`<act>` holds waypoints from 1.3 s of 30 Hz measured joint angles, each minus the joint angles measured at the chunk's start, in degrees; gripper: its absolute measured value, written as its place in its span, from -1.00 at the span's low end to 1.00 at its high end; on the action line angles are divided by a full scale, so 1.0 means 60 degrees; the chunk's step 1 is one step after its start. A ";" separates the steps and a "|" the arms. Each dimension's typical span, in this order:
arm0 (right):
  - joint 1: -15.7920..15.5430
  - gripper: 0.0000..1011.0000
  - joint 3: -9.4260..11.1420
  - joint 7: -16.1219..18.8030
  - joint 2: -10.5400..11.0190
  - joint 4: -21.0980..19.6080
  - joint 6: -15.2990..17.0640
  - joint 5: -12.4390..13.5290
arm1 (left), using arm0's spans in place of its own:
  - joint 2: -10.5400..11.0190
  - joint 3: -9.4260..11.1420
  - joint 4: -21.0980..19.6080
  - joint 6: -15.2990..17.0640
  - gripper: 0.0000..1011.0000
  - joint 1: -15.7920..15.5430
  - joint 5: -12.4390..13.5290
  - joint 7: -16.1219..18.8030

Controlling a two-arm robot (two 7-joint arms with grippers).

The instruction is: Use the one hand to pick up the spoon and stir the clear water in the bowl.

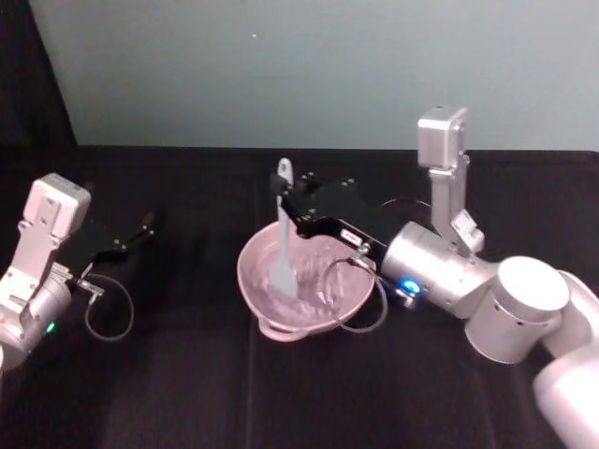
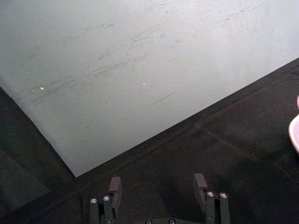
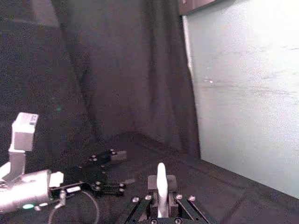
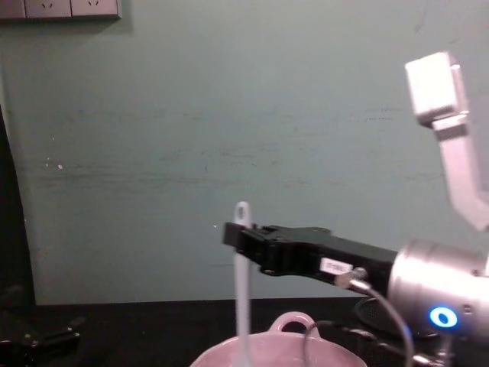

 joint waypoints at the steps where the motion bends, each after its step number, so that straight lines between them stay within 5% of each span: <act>1: 0.0049 -0.75 -0.0040 0.0010 -0.0052 0.0066 -0.0006 0.0002 | 0.0000 0.0000 0.0000 0.0000 1.00 0.0000 0.0000 0.0001; 11: 0.0861 -0.75 -0.0299 0.0092 -0.0673 0.1179 -0.0247 -0.0042 | 0.0000 0.0000 0.0000 0.0000 1.00 0.0000 0.0000 0.0001; 18: 0.1318 -0.75 -0.0108 0.0044 -0.0844 0.2030 -0.0468 -0.0101 | 0.0000 0.0000 0.0000 0.0000 1.00 0.0000 0.0000 0.0001; 29: 0.1101 -0.75 0.0542 -0.0264 -0.0269 0.1804 -0.0433 -0.0101 | 0.0000 0.0000 0.0000 0.0000 1.00 0.0000 0.0000 0.0000; 39: -0.0003 -0.75 0.0806 -0.0398 0.0495 0.0398 -0.0082 -0.0031 | 0.0000 0.0000 0.0000 0.0000 1.00 0.0000 0.0000 0.0000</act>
